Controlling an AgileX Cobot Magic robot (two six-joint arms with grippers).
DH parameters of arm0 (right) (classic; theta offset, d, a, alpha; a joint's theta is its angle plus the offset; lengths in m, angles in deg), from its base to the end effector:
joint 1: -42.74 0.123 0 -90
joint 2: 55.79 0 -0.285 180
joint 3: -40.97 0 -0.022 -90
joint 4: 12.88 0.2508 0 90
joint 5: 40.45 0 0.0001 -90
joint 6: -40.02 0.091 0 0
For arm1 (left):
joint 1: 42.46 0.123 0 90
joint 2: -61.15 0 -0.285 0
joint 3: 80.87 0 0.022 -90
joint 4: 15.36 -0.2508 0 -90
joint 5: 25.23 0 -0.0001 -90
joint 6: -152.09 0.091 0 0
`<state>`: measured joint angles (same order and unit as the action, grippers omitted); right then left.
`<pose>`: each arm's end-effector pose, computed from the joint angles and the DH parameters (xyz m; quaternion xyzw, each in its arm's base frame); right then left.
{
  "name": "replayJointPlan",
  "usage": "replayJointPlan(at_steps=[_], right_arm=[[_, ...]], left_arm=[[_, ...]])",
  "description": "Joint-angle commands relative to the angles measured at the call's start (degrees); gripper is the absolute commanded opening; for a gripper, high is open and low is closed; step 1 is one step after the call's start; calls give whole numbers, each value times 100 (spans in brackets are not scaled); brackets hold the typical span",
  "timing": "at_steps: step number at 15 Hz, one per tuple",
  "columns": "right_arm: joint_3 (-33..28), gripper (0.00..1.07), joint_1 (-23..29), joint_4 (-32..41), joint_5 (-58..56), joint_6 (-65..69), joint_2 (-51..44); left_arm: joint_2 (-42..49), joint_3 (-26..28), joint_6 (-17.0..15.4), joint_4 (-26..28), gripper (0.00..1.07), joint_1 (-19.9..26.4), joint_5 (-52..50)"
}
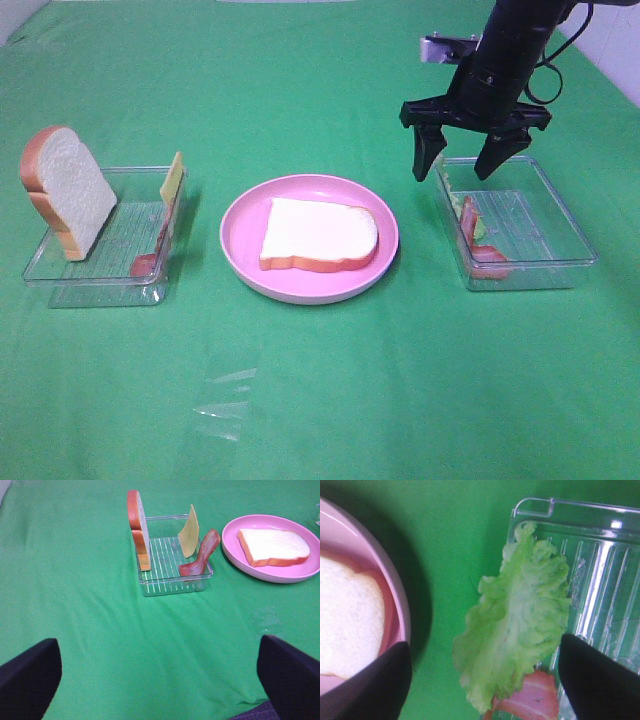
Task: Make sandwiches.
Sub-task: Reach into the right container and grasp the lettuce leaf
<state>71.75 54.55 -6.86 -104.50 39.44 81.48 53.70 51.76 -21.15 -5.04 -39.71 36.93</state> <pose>0.4593 0.1048 0.1769 -0.0885 0.9915 0.0568 0.0772 -0.0093 -0.0149 0.2821 0.0355 0.8484 -0.0463 0.5262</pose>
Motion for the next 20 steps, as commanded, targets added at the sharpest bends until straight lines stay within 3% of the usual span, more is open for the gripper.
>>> replayJointPlan(at_steps=[1,7,15,20], right_arm=[[23,78,0,11,120,0,149],[23,65,0,-46,103,0,149],[23,0,0,-86,126,0,149],[29,0,0,-201,103,160,0]], left_arm=[[17,-23,-17,57,98,-29,-57],[17,-23,-17,57,98,-29,-57],[17,-23,-17,57,98,-29,-57],[17,-23,-17,57,98,-29,-57]])
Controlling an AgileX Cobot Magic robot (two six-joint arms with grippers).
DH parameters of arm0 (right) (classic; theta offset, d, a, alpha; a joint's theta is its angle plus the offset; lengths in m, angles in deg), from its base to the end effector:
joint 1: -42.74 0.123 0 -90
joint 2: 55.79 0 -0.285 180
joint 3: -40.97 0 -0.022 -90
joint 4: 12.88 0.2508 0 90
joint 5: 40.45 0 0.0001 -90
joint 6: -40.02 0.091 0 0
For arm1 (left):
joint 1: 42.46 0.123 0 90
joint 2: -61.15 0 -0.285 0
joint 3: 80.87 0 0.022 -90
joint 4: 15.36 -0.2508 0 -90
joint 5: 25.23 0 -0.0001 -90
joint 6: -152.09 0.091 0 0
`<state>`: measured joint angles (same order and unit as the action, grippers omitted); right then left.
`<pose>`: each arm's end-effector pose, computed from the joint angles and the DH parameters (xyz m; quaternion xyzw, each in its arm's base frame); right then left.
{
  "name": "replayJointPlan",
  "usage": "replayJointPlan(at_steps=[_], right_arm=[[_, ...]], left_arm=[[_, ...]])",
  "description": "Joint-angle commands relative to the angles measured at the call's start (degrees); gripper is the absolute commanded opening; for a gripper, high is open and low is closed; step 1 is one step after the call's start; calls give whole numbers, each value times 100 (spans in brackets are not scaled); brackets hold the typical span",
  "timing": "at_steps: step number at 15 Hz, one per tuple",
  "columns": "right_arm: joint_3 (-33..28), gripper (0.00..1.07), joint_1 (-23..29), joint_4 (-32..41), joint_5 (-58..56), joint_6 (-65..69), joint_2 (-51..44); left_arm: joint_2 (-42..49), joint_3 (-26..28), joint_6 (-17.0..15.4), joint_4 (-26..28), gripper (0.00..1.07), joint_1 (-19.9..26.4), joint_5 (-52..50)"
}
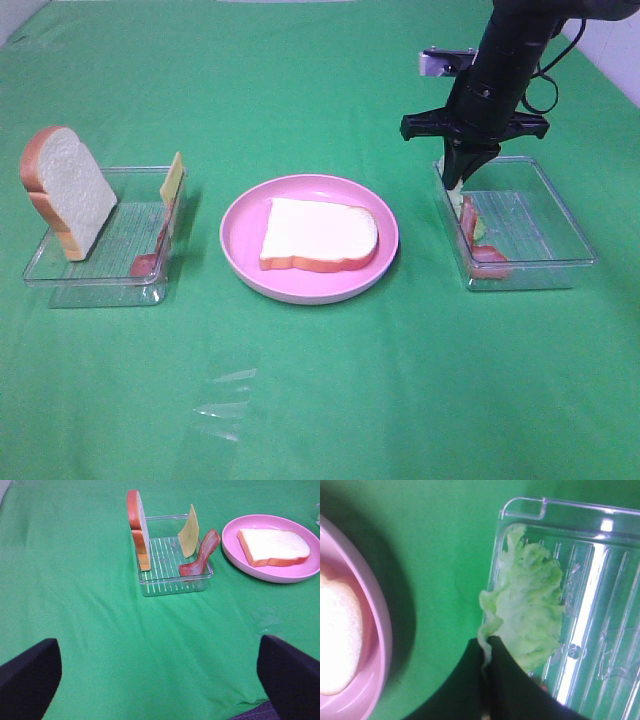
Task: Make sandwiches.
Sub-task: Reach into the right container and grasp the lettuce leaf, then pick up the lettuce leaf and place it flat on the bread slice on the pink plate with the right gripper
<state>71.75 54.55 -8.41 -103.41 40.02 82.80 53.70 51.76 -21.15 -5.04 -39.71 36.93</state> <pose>0.4625 0.1032 0.1661 -0.0877 0.9922 0.0441 0.0763 -0.0093 -0.0149 0.2821 0.0355 0.8484 -0.0463 0.5262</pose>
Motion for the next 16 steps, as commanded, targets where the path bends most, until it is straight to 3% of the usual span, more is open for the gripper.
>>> replayJointPlan(at_steps=[1,6,10,16], right_arm=[[29,0,0,-23,-11,115,-281],[23,0,0,464,-69,189,-1163],[-23,0,0,2120,-361,-493,-1329],[-401,0,17,3633,-561,-1364,-1364]], left_arm=[[17,-23,-17,57,98,-29,-57],[17,-23,-17,57,98,-29,-57],[17,-23,-17,57,98,-29,-57],[17,-23,-17,57,98,-29,-57]])
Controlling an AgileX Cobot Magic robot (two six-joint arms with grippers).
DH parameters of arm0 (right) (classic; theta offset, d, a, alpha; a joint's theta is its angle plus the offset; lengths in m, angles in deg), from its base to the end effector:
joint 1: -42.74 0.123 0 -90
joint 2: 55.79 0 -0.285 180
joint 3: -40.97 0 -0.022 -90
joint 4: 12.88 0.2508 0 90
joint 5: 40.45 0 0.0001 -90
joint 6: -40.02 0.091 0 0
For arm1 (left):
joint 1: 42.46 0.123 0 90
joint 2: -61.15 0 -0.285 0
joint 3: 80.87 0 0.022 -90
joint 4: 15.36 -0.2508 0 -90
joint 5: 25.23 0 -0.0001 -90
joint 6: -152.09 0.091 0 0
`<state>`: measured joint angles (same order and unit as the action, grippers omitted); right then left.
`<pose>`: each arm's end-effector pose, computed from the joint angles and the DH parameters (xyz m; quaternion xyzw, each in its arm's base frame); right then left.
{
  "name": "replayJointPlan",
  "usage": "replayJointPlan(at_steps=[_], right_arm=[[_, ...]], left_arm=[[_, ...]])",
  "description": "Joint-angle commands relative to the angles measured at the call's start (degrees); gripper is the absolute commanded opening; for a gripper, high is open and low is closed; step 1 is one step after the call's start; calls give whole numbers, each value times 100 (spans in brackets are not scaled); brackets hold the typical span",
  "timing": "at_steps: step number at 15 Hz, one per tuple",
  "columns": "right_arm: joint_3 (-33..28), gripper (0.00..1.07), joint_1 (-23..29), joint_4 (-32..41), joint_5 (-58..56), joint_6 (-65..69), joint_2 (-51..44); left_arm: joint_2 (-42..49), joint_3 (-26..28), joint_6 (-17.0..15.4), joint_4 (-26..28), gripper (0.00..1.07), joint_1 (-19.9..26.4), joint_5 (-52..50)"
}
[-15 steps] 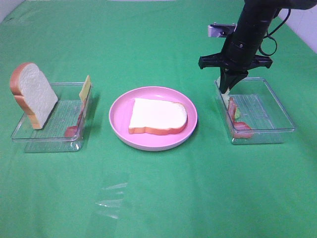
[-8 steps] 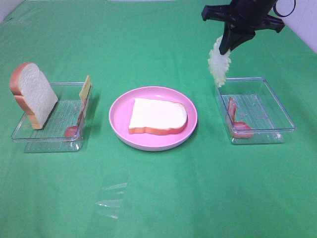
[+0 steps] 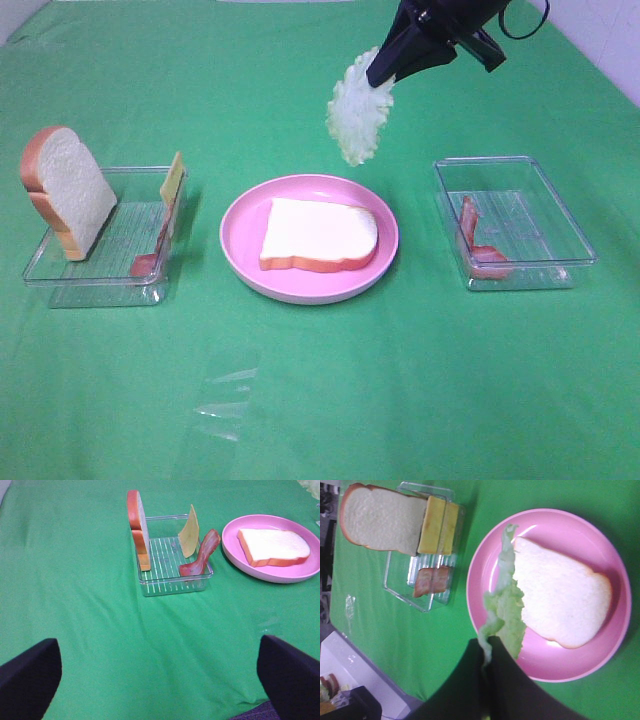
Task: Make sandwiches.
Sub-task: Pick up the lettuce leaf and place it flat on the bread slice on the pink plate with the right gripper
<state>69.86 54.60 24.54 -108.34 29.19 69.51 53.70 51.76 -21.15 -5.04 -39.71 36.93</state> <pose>0.4229 0.1412 0.2791 -0.1071 0.9355 0.3120 0.1266 -0.0093 -0.0149 0.2821 0.0355 0.8484 -0.0463 0.5262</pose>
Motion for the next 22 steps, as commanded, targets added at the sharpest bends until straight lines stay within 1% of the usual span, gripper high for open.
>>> replayJointPlan(at_steps=[1,3,4,6,7,9,12,14,16,19,20,21,22], right_arm=[[-430,0,52,607,-34,-510,-34],[-785,0,189,1077,40,-900,-34],[-825,0,212,1140,40,-991,-34],[-848,0,561,1444,264,-1272,86],[-848,0,642,1558,355,-1278,172],[-848,0,733,1914,464,-1369,516],[-848,0,733,2498,567,-1599,963],[-848,0,733,2636,733,-1650,1238],[-848,0,728,2464,831,-1650,1346],[-848,0,728,1799,991,-1599,1346],[-848,0,728,1707,1008,-1564,1346],[-848,0,728,1473,1083,-1501,1346],[-848,0,728,1054,1232,-1364,1346]], left_arm=[[17,-23,-17,57,98,-29,-57],[17,-23,-17,57,98,-29,-57],[17,-23,-17,57,98,-29,-57],[17,-23,-17,57,98,-29,-57],[17,-23,-17,57,98,-29,-57],[17,-23,-17,57,98,-29,-57],[17,-23,-17,57,98,-29,-57],[17,-23,-17,57,98,-29,-57],[17,-23,-17,57,98,-29,-57],[17,-23,-17,57,98,-29,-57],[17,-23,-17,57,98,-29,-57],[17,-23,-17,57,98,-29,-57],[17,-23,-17,57,98,-29,-57]])
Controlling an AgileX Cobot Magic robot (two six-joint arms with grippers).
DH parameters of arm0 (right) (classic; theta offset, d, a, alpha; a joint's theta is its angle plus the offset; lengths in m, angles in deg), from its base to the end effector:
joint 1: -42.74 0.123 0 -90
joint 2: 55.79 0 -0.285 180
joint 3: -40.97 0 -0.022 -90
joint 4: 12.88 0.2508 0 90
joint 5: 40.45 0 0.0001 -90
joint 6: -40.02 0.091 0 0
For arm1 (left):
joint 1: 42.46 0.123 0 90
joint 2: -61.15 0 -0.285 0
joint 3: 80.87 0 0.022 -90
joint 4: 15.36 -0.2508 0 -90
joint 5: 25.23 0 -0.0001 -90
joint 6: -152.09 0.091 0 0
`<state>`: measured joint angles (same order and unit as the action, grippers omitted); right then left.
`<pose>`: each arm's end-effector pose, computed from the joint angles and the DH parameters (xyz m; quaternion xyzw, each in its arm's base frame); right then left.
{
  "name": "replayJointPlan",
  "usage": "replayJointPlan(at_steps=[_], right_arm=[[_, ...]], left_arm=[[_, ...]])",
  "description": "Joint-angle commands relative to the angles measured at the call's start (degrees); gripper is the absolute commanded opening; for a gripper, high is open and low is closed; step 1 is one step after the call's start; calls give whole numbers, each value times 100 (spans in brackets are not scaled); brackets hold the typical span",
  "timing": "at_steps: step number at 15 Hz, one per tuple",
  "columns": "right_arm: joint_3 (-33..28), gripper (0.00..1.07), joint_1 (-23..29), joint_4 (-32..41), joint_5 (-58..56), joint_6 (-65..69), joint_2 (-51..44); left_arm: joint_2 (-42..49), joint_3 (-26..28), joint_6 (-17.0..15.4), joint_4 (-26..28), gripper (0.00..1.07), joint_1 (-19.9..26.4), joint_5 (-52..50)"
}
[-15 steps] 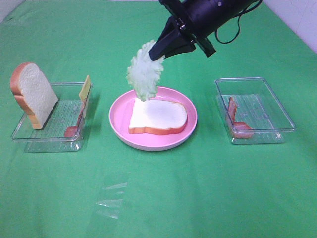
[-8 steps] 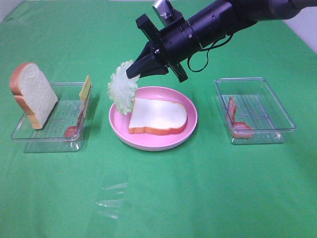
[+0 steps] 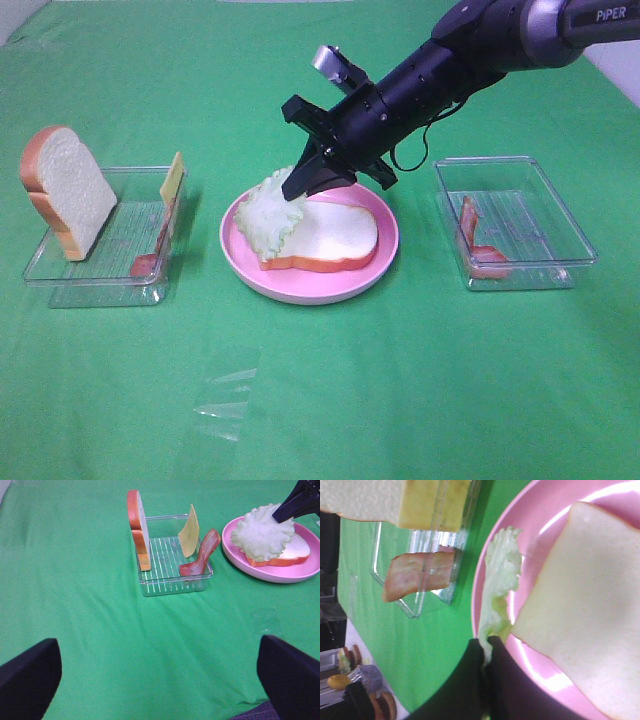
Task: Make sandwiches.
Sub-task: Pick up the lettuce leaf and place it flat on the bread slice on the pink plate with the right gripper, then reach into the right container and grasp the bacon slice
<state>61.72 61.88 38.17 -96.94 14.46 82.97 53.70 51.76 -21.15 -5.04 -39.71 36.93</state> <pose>0.4227 0.2092 0.1468 -0.1389 0.9175 0.3673 0.0640 -0.0093 -0.0149 0.2821 0.0355 0.8484 -0.0463 0.5262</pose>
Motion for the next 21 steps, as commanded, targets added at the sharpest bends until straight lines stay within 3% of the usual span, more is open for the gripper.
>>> replayJointPlan(at_steps=[1,8,10,11,13,14,15,21], right_arm=[[-34,0,0,-493,132,166,0],[160,0,-11,-1570,269,590,-166],[160,0,-11,-1570,201,590,-166],[160,5,-11,-1581,206,590,-189],[160,38,-11,-1702,206,590,-281],[160,71,-11,-1770,195,636,-372],[160,96,-11,-1925,149,636,-493],[166,96,-11,-3209,-556,1175,-1581]], left_arm=[[17,-23,-17,57,98,-29,-57],[17,-23,-17,57,98,-29,-57],[17,-23,-17,57,98,-29,-57],[17,-23,-17,57,98,-29,-57],[17,-23,-17,57,98,-29,-57],[17,-23,-17,57,98,-29,-57],[17,-23,-17,57,98,-29,-57],[17,-23,-17,57,98,-29,-57]])
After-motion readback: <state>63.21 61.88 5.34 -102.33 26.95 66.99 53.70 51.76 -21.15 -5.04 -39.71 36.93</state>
